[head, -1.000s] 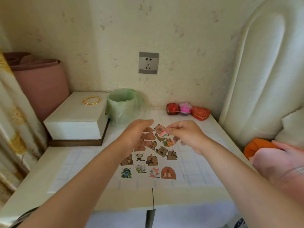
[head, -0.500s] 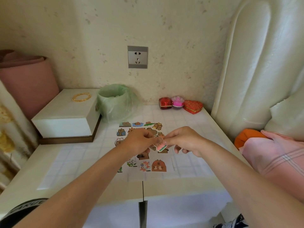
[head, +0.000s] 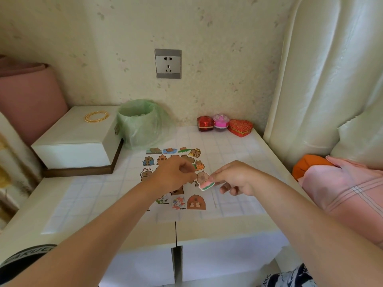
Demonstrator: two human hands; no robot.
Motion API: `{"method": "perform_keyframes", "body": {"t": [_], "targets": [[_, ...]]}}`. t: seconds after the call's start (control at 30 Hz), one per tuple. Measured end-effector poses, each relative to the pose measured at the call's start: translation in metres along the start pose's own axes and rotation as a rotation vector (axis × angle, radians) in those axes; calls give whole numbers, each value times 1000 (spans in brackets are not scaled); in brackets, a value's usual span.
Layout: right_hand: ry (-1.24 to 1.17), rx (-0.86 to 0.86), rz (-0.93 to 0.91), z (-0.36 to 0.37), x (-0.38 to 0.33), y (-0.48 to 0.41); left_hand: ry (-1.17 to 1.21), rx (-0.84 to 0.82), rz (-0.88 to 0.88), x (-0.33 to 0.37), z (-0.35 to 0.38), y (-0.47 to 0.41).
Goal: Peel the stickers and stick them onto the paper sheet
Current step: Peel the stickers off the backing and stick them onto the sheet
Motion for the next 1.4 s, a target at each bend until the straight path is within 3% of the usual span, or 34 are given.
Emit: {"method": "perform_keyframes", "body": {"t": [0.23,0.6,1.0,1.27,1.4], "targets": [[-57,-6,-29,0,-1,1,207,-85,-121,2,7,8],[129,17,-165,-2,-9,5,144,-107,-105,-6,23,5],[-4,49,-23,-2,-2,5,308,-104,-171,-8,18,3],[-44,152,-201,-14,-26,9,358,20,-57,6,-6,-9],[-75,156,-268,-12,-34,8,364,-18,-28,9,-8,-7]]}}
Point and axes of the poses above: each hand's wrist, its own y-axis away from the middle knuckle, its own z-axis out of the palm, x = y × z, the point moved 9 cm from there along -y, towards the middle knuckle, and after that the axes turned 11 degrees about x, right-handed, at the moved point
